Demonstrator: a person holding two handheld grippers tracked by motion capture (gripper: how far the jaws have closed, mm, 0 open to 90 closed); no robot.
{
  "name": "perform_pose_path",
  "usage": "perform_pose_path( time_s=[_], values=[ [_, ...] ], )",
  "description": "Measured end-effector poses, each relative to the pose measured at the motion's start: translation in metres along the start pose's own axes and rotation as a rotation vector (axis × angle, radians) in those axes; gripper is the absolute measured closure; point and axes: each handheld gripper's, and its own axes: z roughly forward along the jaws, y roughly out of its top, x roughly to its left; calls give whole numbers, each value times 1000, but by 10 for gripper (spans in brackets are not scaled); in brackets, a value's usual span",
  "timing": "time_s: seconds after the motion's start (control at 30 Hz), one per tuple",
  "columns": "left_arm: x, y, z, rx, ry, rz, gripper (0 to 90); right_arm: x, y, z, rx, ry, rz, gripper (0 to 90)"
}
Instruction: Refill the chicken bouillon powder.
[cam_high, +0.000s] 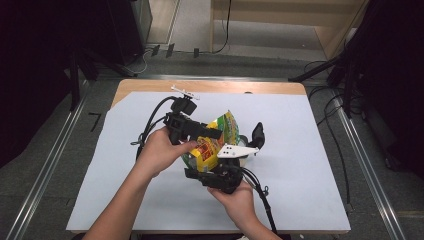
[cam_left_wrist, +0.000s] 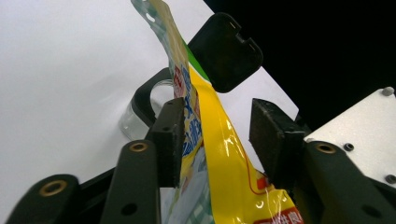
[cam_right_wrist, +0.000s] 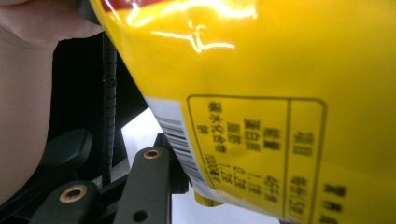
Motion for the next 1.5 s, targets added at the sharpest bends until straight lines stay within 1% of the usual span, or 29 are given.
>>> perform_pose_path(
  time_s=[0.03,0.1,0.2,0.27,0.3,0.33,0.43,0.5,0.57,0.63,0.7,0.73,0.77,0.83,0.9,0.97,1.03,1.1,1.2,1.27,1.3,1.33,1.43,1.47,1.5],
  values=[
    [-1,0,0,3,13,4,658,0,0,0,1,2,3,676],
    [-2,0,1,10,37,-11,701,0,0,1,3,-6,-8,675],
    [-4,1,1,16,50,-35,746,1,0,1,9,-16,-22,671],
    [-6,2,2,17,64,-27,775,2,1,1,20,-27,-36,664],
    [-7,2,2,21,71,-25,779,3,1,1,23,-32,-38,664],
    [-8,2,2,20,70,-29,781,3,1,1,23,-30,-35,663],
    [-9,2,2,17,88,-46,785,4,2,2,31,-28,-49,646],
    [-9,3,1,15,96,-61,786,6,3,3,36,-41,-68,623],
    [-9,2,0,16,96,-66,788,9,2,4,39,-55,-88,617],
    [-10,2,0,14,97,-72,788,10,3,5,42,-71,-89,641],
    [-11,2,0,10,101,-71,787,10,3,5,44,-75,-78,656],
    [-12,3,0,9,94,-67,787,10,4,4,42,-71,-68,661],
    [-12,3,0,10,95,-62,786,10,4,4,38,-62,-50,668],
    [-15,5,0,8,98,-45,781,9,4,3,28,-52,-35,672],
    [-16,6,-2,7,107,-31,773,8,5,2,14,-26,-17,676],
    [-16,7,-4,-3,90,-29,758,7,5,0,-5,5,-11,678],
    [-17,7,-6,-10,82,-42,758,8,6,-1,-17,11,-19,678],
    [-17,7,-6,-8,70,-55,763,9,6,-1,-19,16,-14,679],
    [-18,8,-6,-23,54,-58,756,8,6,-2,-33,36,2,681],
    [-19,9,-4,-32,57,-58,754,6,6,-2,-42,54,23,681],
    [-18,9,-4,-28,61,-55,757,5,6,-1,-41,59,30,681],
    [-18,9,-3,-28,57,-62,763,5,6,-1,-38,54,29,680],
    [-16,9,0,-32,61,-65,776,5,5,-1,-34,25,12,666],
    [-16,9,2,-33,66,-73,779,5,5,-1,-30,17,14,656],
    [-15,9,3,-33,67,-73,781,5,5,-1,-25,-2,8,642]
  ],
)
